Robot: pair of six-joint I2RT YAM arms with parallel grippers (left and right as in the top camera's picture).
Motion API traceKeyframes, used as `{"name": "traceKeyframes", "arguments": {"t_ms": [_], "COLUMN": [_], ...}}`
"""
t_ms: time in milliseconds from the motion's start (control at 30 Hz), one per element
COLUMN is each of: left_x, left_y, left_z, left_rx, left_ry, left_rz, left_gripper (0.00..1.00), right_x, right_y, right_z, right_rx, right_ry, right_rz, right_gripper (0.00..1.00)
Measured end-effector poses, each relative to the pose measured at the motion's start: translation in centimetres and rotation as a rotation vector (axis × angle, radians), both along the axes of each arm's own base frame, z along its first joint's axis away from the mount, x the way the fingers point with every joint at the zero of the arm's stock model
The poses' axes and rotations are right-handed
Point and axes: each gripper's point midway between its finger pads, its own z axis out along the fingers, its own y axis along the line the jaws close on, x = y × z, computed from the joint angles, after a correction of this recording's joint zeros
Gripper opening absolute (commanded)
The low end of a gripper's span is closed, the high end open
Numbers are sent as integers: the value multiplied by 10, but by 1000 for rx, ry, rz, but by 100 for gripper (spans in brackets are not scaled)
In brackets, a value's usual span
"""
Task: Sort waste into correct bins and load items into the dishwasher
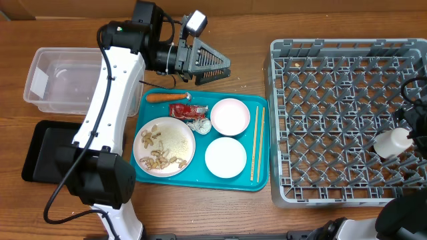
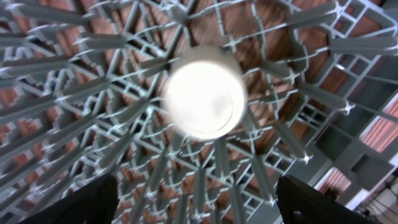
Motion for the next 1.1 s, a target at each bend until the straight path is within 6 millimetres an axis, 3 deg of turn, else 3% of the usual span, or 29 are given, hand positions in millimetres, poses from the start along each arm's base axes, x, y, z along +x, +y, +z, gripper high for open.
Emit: {"name": "traceKeyframes", "arguments": {"t_ms": [67, 133, 267, 300, 433, 500, 633, 667, 833, 1000, 1100], "left_x": [-1, 0, -3, -6, -11, -8, 12, 17, 32, 26, 25], "left_y": [-4, -9, -16, -17, -14, -10, 0, 4, 31, 56, 74], "left_z": [-9, -29, -86, -106, -142, -151, -156, -157, -180, -193, -186], "left_rx": [48, 176, 559, 708, 1044, 1180, 1335, 1357, 1463, 1524, 1539], "left_ry": [-23, -48, -103, -133, -204, -258, -351, -353, -271, -161, -90], "left_rz": [1, 12, 42, 52, 98, 141, 278, 307, 357, 343, 381], "left_gripper": [65, 64, 52, 50, 50, 42, 35, 28, 14, 6, 16], "right_x": [9, 21, 44, 49, 52, 49, 43, 43, 34, 33, 32], "right_y": [6, 16, 56, 74, 102, 109, 114, 114, 123, 159, 206], "right_z": [12, 25, 60, 77, 109, 118, 118, 117, 113, 113, 104], "right_rx": [18, 39, 74, 78, 64, 65, 83, 86, 123, 201, 266], "right_ry": [-48, -112, -288, -361, -485, -515, -505, -502, -473, -485, -469], "right_rz": [38, 93, 250, 314, 415, 437, 442, 442, 471, 626, 797], "right_gripper": [85, 86, 91, 91, 92, 92, 92, 91, 87, 81, 75]}}
